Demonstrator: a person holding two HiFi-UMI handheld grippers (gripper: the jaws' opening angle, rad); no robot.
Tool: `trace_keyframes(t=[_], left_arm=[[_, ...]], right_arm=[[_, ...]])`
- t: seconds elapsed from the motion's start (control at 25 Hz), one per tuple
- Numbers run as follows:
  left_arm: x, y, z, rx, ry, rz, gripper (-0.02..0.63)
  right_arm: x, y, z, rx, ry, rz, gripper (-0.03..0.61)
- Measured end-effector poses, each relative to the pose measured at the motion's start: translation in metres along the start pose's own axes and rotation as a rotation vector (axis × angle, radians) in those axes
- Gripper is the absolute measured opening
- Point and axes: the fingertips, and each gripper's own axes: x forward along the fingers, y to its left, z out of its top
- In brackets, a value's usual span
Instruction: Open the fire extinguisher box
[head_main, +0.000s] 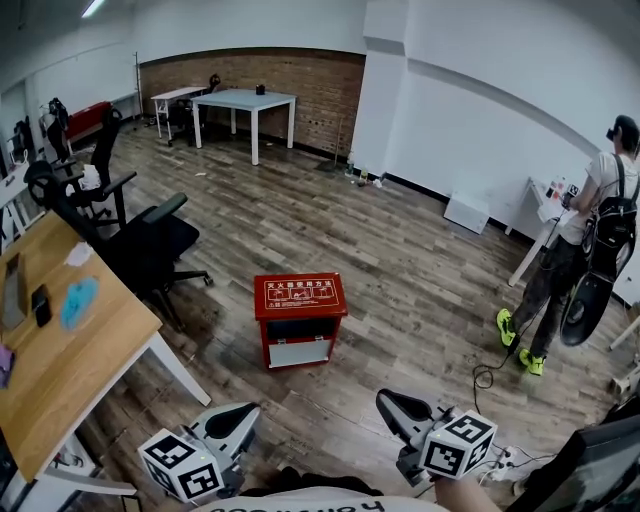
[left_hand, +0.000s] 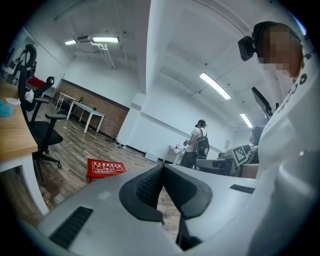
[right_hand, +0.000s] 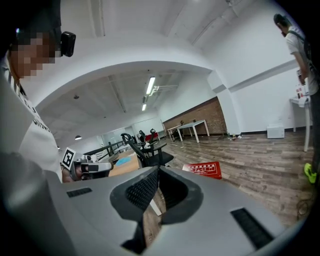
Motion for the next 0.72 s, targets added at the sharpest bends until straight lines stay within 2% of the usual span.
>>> trace_keyframes(t=[0.24, 0.48, 0.72], left_arm=[[0.005, 0.008, 0.001, -0.001, 0.008, -0.037, 0.006], [0.017, 0.017, 0.005, -0.002, -0.007, -0.040, 0.006], [0.036, 0.026, 0.001, -0.032, -0.014, -0.004, 0.006]], right_arm=[[0.008, 0.011, -0.003, -0.130, 0.064, -0.019, 0.011], [0.024, 0.003, -0.006, -0.126, 0.101, -0.023, 0.011], [0.037, -0.021, -0.003, -0.110, 0.118, 0.008, 0.011]])
